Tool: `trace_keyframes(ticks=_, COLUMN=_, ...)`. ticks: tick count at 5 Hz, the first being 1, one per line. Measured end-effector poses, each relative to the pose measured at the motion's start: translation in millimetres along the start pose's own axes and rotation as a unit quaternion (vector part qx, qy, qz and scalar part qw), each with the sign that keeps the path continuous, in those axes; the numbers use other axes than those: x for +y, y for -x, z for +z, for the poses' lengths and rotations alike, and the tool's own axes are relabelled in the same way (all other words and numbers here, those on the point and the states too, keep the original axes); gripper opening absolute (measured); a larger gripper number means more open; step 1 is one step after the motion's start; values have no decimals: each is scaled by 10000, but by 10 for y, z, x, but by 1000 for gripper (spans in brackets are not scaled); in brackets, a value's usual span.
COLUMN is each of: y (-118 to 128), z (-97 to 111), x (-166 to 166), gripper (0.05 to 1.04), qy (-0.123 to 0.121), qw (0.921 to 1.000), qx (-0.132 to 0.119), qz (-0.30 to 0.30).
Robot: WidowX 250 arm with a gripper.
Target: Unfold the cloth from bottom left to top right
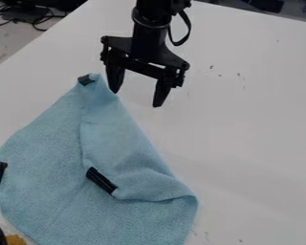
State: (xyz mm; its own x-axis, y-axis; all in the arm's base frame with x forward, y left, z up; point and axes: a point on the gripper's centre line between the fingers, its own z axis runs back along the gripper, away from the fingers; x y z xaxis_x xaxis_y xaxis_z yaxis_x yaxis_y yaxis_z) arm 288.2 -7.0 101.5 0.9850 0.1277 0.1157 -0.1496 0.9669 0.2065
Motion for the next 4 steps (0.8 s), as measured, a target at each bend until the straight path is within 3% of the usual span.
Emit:
trace_keyframes(ticks=2, y=209, z=-147, x=-13, gripper=1001, qy=-115, qw=9995, qx=137, qz=255)
trace_keyframes(ticks=3, y=459, z=-121, x=-9, gripper=1001, qy=-55, qw=9976, qx=28, qz=686)
trace_keyframes(ticks=4, y=811, z=-218, x=-25, gripper=1001, qy=85, qw=9911, qx=74, qz=1329)
